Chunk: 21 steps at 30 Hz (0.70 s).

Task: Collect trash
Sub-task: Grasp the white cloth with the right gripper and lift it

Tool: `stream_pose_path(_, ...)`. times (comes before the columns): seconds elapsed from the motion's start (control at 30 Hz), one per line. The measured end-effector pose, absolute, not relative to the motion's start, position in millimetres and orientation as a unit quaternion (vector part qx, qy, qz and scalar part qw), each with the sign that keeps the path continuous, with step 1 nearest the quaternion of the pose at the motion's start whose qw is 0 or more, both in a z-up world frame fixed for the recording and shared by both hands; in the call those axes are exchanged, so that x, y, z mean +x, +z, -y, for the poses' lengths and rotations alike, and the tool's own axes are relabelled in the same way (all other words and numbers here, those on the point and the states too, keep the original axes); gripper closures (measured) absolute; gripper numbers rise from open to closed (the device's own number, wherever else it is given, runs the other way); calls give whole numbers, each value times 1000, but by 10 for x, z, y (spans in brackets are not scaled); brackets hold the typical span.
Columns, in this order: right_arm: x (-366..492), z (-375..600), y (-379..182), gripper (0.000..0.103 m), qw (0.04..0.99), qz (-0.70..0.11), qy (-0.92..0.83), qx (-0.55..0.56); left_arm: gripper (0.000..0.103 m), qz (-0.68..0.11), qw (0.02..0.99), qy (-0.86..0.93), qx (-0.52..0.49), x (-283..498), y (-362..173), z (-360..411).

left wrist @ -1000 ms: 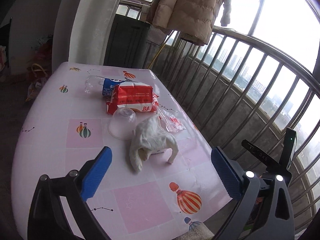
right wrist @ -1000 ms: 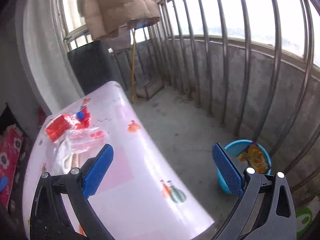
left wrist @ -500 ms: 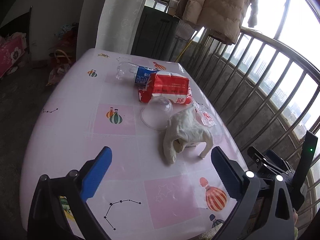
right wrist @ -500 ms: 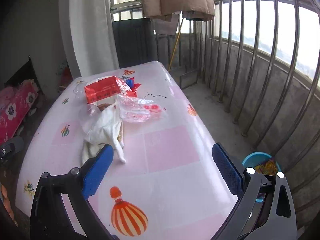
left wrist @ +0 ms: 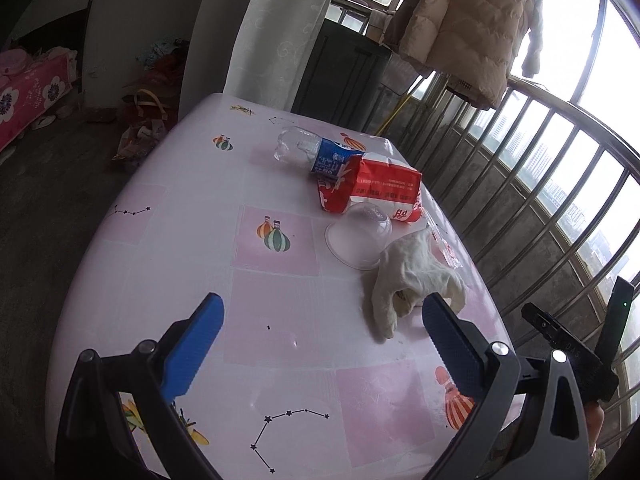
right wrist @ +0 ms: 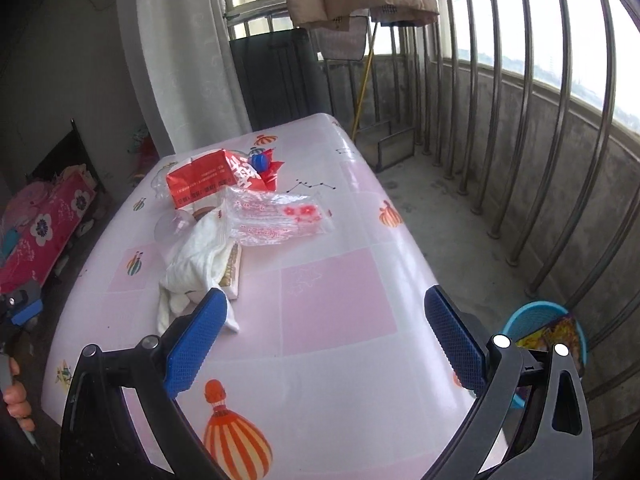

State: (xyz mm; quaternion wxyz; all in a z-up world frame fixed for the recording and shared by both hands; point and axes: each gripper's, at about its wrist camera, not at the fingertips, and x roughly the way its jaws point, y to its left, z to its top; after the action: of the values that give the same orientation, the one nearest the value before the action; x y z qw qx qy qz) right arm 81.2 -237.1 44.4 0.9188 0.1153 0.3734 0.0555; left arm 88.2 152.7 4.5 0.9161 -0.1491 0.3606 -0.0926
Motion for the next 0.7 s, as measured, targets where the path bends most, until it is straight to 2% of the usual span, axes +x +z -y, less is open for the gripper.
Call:
stream_pose_path(0.17, 1207, 2271, 320, 10, 864, -426, 147, 226, 6, -349, 916, -148, -134, 1069, -24, -1394)
stream_pose_path(0.37, 1700, 2001, 33, 27, 808, -482, 178, 287, 6, -344, 917, -168, -114, 1302, -123, -1301)
stream_pose_path(0.47, 1844, 1889, -107, 38, 786, -508, 182, 301, 6, -349, 914, -176, -106, 1369, -186, -1263)
stream_pose_path(0.7, 1858, 1750, -154, 74, 767, -529, 197, 306, 6, -358, 910, -179, -109, 1461, -277, -1277)
